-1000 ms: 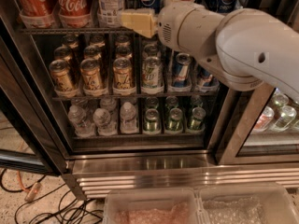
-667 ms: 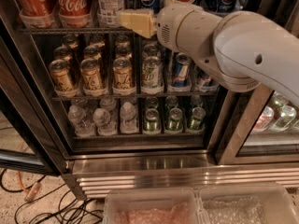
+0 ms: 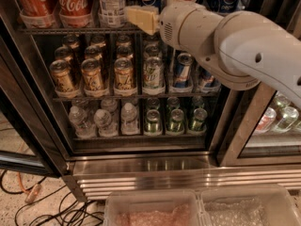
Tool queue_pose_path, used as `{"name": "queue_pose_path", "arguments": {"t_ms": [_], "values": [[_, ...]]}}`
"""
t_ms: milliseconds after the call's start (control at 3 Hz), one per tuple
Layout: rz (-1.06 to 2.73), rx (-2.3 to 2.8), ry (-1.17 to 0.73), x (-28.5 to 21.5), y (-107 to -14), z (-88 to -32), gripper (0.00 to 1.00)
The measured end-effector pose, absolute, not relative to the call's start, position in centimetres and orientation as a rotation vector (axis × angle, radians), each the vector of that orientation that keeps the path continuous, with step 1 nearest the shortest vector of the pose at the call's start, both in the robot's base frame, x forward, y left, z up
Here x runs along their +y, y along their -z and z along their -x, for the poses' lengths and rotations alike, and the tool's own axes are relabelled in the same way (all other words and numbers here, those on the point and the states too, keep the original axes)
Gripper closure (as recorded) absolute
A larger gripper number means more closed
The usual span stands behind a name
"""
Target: Pick pepsi can from top shelf of fridge
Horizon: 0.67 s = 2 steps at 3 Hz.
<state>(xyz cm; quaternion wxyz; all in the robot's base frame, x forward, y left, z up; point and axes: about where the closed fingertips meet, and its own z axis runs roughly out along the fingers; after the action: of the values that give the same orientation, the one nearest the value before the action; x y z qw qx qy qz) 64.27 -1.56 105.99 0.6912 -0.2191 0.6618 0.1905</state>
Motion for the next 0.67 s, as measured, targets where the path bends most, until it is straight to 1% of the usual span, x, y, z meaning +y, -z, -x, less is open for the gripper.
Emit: {"name": "queue_pose_path", "arguments": {"t_ms": [333, 667], "values": [[0.487, 1.480, -0.422, -1.68, -105.88, -64.48, 0.47], [0.475, 1.487, -0.403, -2.39, -105.60, -64.98, 0.45]]}}
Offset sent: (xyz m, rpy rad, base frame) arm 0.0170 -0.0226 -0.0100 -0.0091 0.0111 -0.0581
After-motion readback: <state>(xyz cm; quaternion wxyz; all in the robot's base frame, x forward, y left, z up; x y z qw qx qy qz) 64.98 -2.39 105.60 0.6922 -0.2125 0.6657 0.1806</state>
